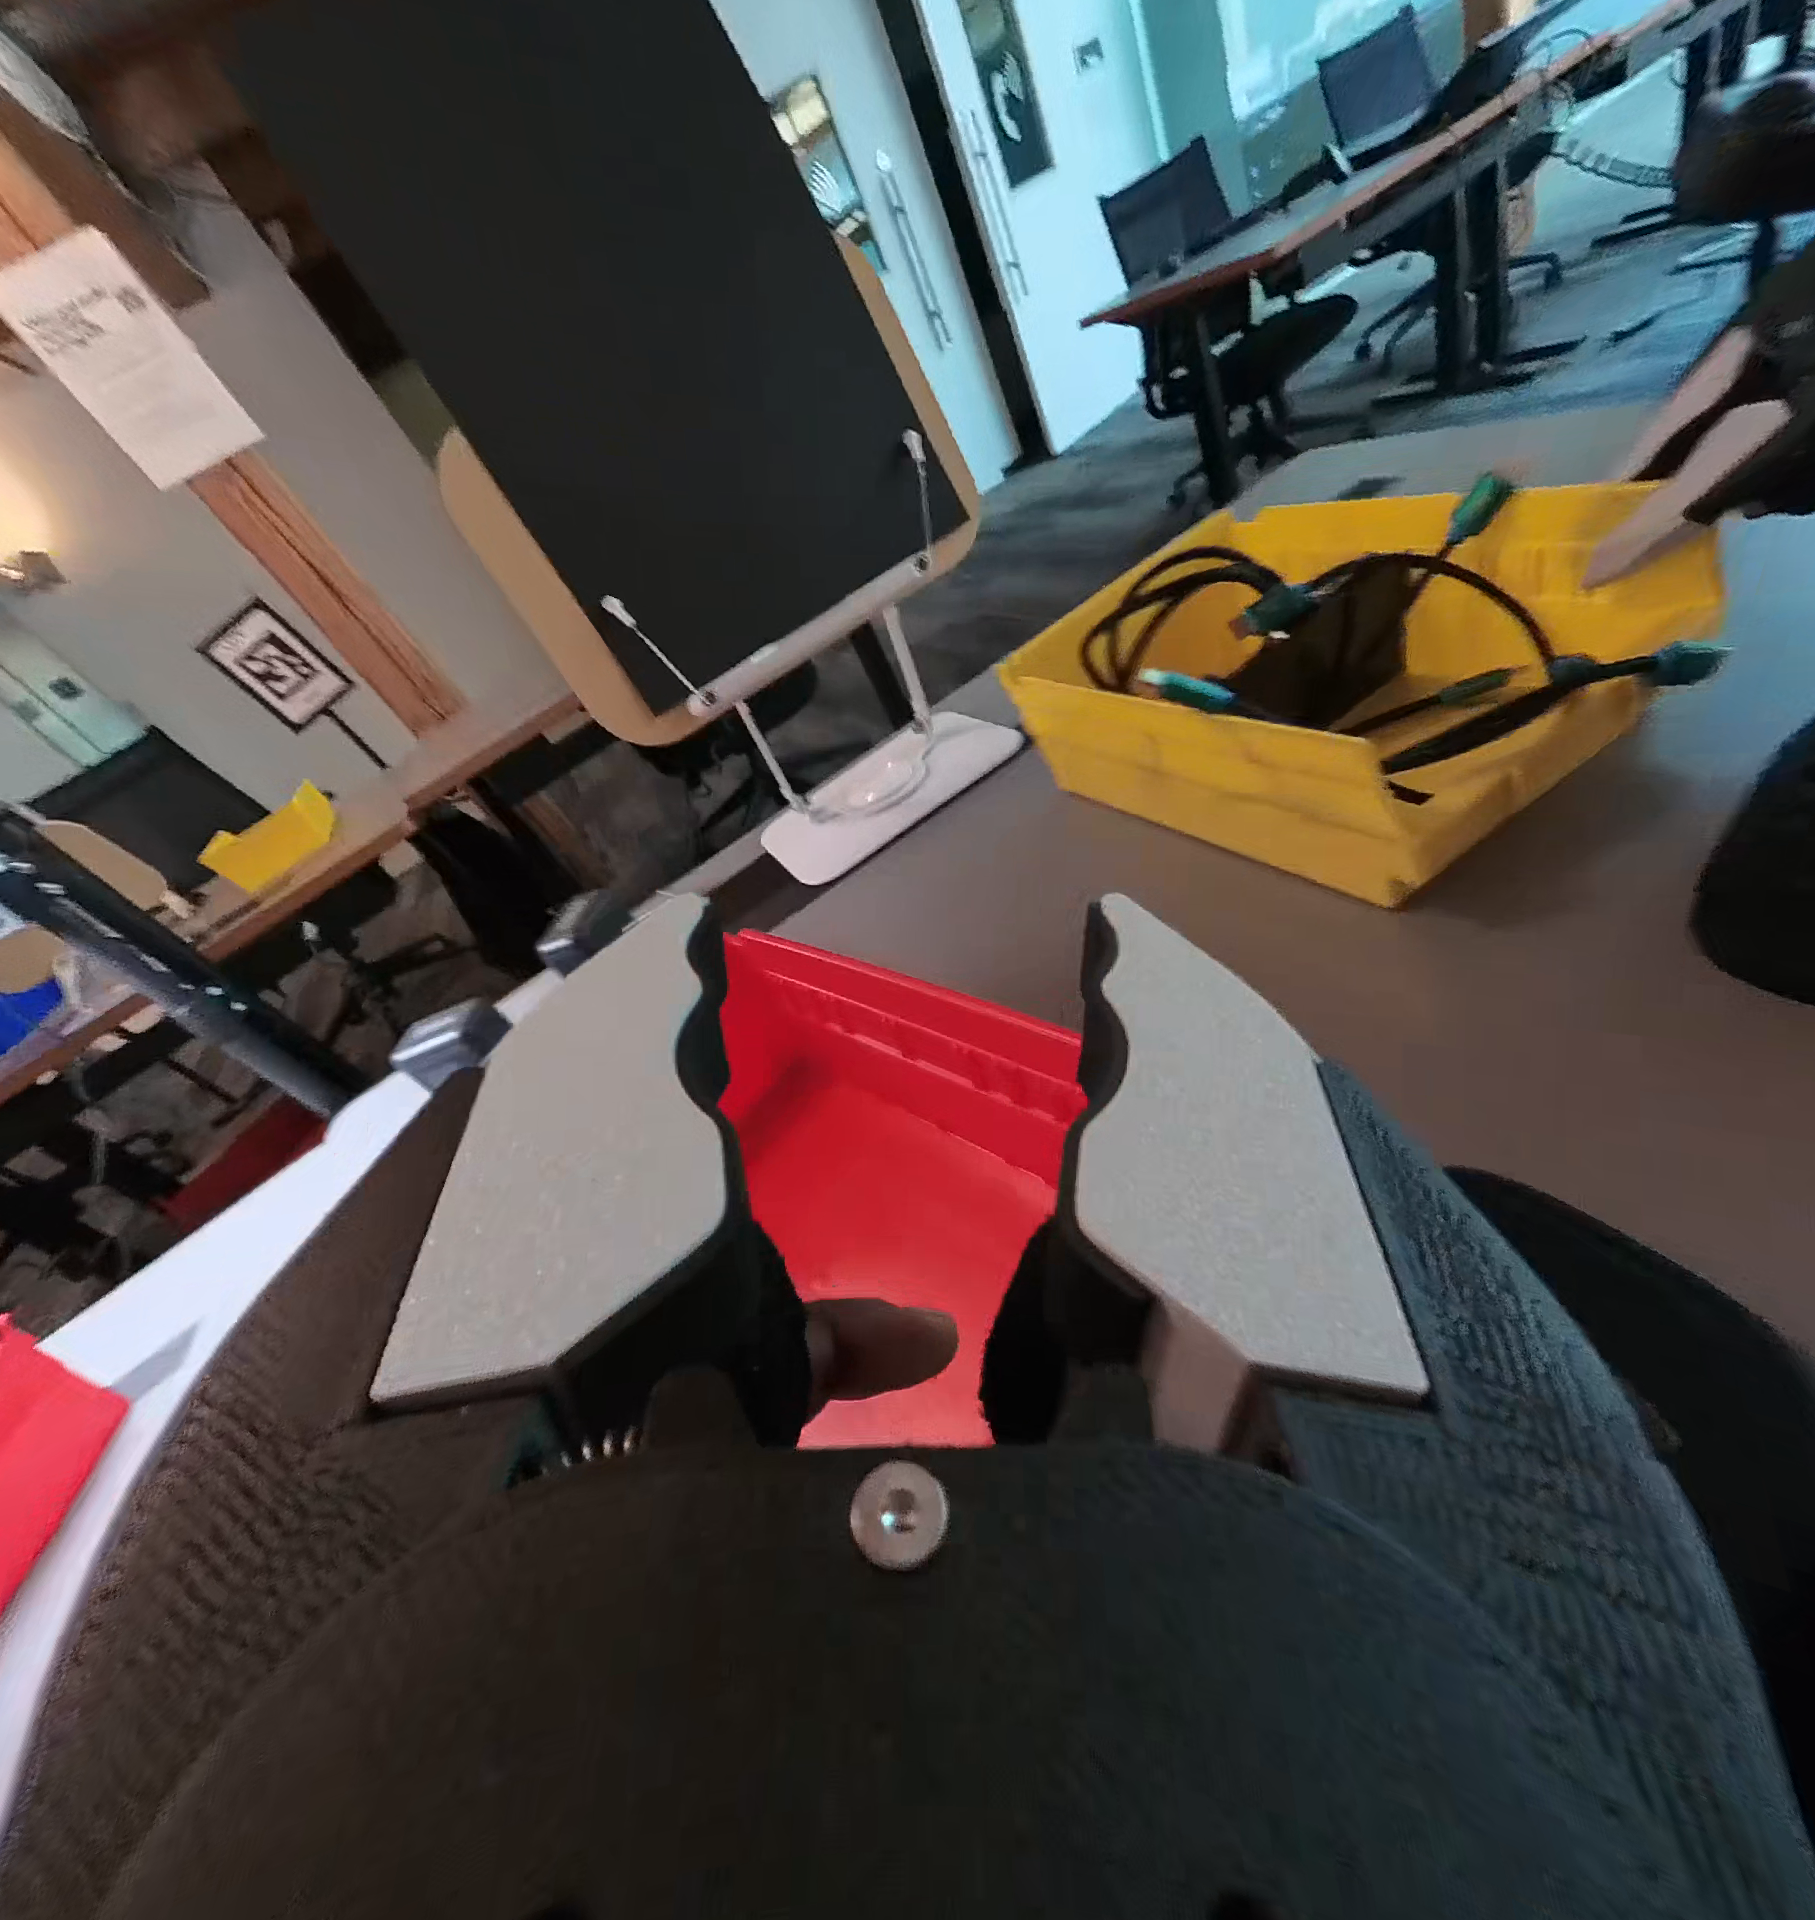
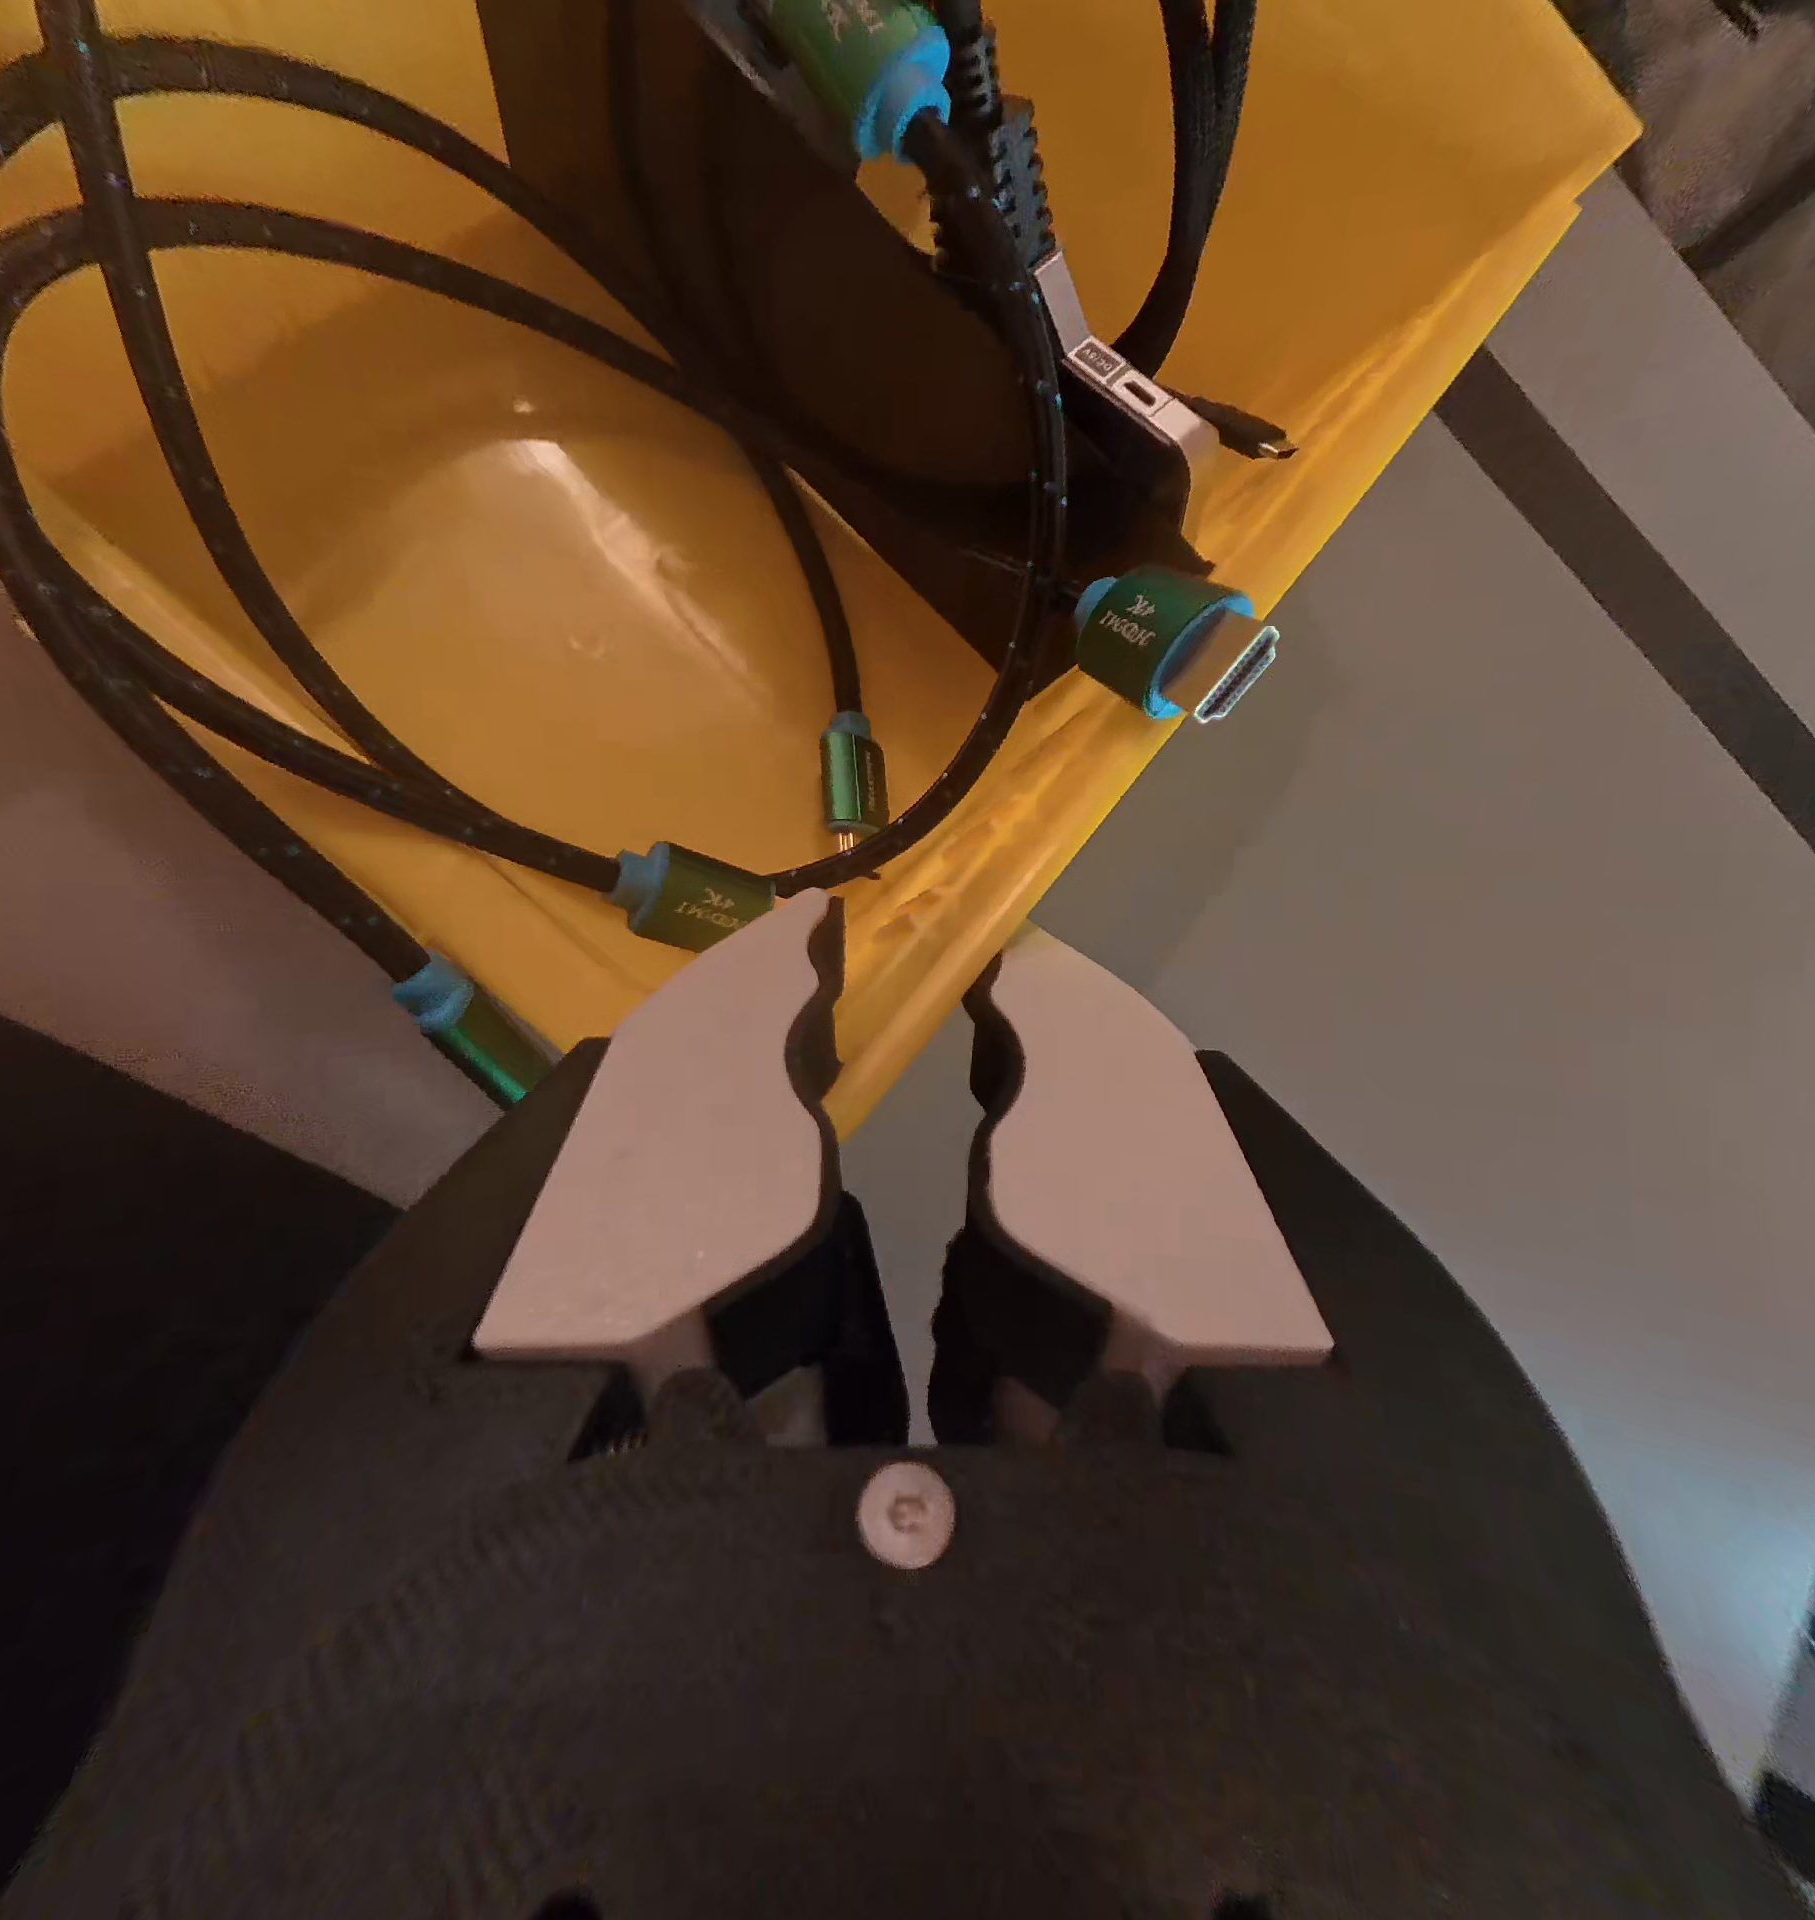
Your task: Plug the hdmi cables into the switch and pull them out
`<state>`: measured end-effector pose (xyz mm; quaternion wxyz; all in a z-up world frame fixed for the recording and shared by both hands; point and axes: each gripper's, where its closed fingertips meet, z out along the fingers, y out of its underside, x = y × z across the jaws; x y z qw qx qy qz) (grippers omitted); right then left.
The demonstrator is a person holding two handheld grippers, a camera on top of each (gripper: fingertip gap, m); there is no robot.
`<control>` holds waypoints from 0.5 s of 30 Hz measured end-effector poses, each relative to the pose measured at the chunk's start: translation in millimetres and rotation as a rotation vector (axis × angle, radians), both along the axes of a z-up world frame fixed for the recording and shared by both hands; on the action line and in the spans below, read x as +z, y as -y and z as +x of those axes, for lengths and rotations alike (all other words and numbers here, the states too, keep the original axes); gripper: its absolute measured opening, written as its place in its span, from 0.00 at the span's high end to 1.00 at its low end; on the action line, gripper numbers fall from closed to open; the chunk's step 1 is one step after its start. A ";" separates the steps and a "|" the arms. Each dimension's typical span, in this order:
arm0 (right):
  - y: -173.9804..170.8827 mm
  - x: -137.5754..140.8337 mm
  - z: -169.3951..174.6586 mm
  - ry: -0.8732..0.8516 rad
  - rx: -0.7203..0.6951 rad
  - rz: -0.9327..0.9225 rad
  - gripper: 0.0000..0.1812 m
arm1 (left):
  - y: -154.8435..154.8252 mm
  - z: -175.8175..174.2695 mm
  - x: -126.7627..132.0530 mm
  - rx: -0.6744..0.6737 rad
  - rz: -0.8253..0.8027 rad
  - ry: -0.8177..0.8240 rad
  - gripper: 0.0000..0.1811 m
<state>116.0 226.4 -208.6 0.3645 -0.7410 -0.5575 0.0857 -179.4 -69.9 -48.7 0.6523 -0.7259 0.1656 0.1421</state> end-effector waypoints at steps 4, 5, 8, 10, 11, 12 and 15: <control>16.4 0.5 -41.5 -0.063 0.076 0.020 0.88 | 11.6 30.8 -36.5 -0.191 -0.221 0.005 0.58; 21.3 0.6 -50.8 -0.074 0.096 0.032 0.87 | 18.1 38.3 -49.0 -0.236 -0.295 -0.016 0.56; 39.1 1.4 -78.5 -0.117 0.133 0.039 0.86 | 30.6 42.7 -74.7 -0.257 -0.437 -0.111 0.55; 52.0 1.8 -98.6 -0.172 0.140 0.038 0.85 | 33.6 45.5 -80.6 -0.268 -0.481 -0.106 0.55; 59.9 1.3 -108.1 -0.196 0.150 0.044 0.84 | 33.5 46.3 -82.1 -0.275 -0.491 -0.102 0.55; 69.5 1.3 -117.3 -0.220 0.176 0.065 0.82 | 32.6 45.7 -83.8 -0.277 -0.500 -0.101 0.55; 89.3 2.0 -142.4 -0.313 0.207 0.108 0.80 | 27.4 36.4 -94.8 -0.248 -0.557 -0.097 0.55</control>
